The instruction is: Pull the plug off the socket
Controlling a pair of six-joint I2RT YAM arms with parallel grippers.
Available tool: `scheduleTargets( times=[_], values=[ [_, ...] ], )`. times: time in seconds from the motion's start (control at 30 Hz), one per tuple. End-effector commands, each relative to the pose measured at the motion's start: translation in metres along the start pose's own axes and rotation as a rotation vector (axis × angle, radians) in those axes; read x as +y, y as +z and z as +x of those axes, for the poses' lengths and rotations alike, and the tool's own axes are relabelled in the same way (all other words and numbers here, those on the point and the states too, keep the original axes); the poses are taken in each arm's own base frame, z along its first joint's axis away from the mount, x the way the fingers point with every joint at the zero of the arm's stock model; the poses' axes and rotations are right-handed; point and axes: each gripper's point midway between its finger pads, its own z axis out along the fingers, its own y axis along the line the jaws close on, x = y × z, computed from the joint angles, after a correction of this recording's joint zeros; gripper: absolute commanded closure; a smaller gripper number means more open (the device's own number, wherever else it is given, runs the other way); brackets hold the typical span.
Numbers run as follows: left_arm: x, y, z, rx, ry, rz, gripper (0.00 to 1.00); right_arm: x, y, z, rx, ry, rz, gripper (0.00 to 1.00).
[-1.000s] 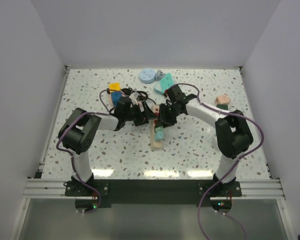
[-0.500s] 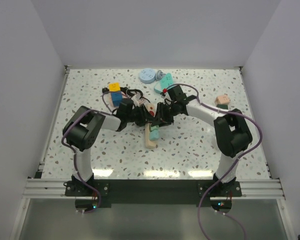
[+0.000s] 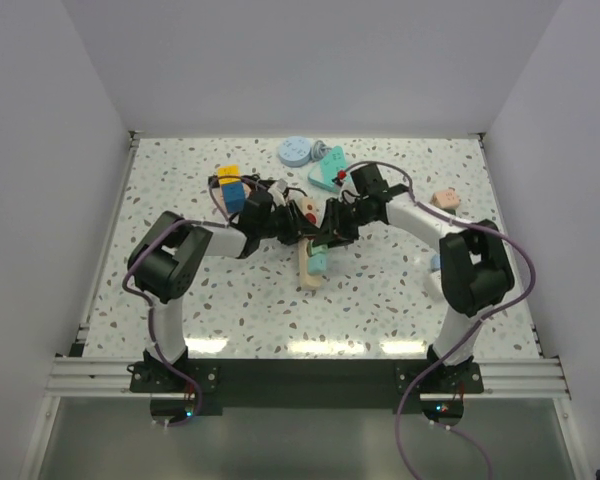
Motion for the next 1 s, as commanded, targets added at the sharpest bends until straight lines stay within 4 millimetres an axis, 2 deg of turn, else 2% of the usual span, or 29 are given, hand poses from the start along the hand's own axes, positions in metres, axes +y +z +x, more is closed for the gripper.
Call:
scheduleTargets(
  times=[0.0,0.13,0.23,0.37,0.43,0.47,0.5,0.7,0.8,0.9,0.93,0.97],
  values=[
    [0.047,-0.006,0.013,0.059,0.027,-0.115,1.0,-0.031,-0.076,-0.041,-0.199,-0.015,0.057,1.0],
    [0.05,-0.003,0.015,0.071,0.023,-0.12,1.0,-0.047,-0.093,-0.046,-0.219,0.012,0.073,1.0],
    [0.05,-0.002,0.014,0.071,0.024,-0.122,1.0,-0.042,-0.097,-0.047,-0.208,0.004,0.039,1.0],
    [0.046,0.0,0.011,0.066,0.016,-0.109,1.0,-0.021,-0.081,-0.041,-0.12,-0.028,-0.048,1.0],
    [0.041,0.0,0.008,0.058,0.016,-0.098,1.0,-0.004,-0.07,-0.033,-0.095,-0.097,-0.025,1.0],
    [0.04,0.001,0.007,0.056,0.013,-0.096,1.0,-0.005,-0.065,-0.032,-0.099,-0.109,0.024,1.0],
    [0.039,0.001,0.006,0.054,0.014,-0.093,1.0,0.005,-0.056,-0.024,-0.079,-0.14,0.042,1.0],
    [0.04,0.003,0.006,0.052,0.0,-0.095,1.0,0.02,-0.038,-0.01,-0.098,-0.2,0.174,1.0],
    [0.041,0.003,0.006,0.051,-0.001,-0.099,1.0,0.024,-0.045,-0.008,-0.101,-0.225,0.17,1.0],
    [0.043,0.001,0.008,0.052,0.002,-0.104,1.0,0.015,-0.071,-0.019,-0.161,-0.234,0.199,1.0],
    [0.044,0.0,0.009,0.054,-0.001,-0.106,1.0,0.018,-0.083,-0.02,-0.183,-0.228,0.171,1.0],
    [0.044,-0.001,0.01,0.054,0.0,-0.108,1.0,0.005,-0.098,-0.033,-0.227,-0.18,0.165,1.0]
  ],
)
